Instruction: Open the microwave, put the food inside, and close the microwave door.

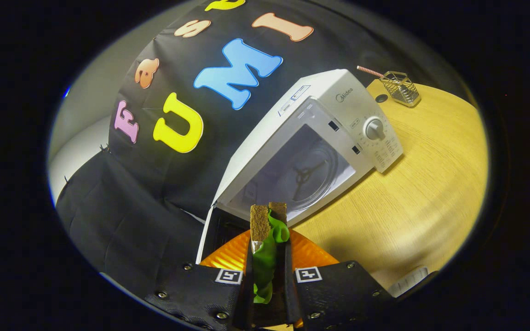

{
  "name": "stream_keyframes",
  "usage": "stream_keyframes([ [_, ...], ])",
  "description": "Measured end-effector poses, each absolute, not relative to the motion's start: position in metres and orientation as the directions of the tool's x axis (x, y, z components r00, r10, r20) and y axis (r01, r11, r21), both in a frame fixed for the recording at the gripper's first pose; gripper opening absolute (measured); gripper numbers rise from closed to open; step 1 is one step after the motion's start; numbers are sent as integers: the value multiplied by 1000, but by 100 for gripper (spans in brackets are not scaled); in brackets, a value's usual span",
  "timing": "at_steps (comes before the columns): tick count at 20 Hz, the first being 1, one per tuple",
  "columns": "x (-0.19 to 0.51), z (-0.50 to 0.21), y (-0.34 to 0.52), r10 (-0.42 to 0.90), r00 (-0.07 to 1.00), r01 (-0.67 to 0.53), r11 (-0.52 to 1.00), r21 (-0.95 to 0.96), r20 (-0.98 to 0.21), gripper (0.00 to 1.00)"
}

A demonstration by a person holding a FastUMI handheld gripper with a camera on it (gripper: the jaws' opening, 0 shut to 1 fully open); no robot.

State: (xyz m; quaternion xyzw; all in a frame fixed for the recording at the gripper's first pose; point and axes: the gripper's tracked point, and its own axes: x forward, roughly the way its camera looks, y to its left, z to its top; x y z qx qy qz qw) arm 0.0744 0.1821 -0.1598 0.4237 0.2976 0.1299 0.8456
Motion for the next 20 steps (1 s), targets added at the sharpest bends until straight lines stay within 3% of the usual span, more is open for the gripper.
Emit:
stream_keyframes([
  [20,222,-233,204,226,918,165,533,830,-327,27],
])
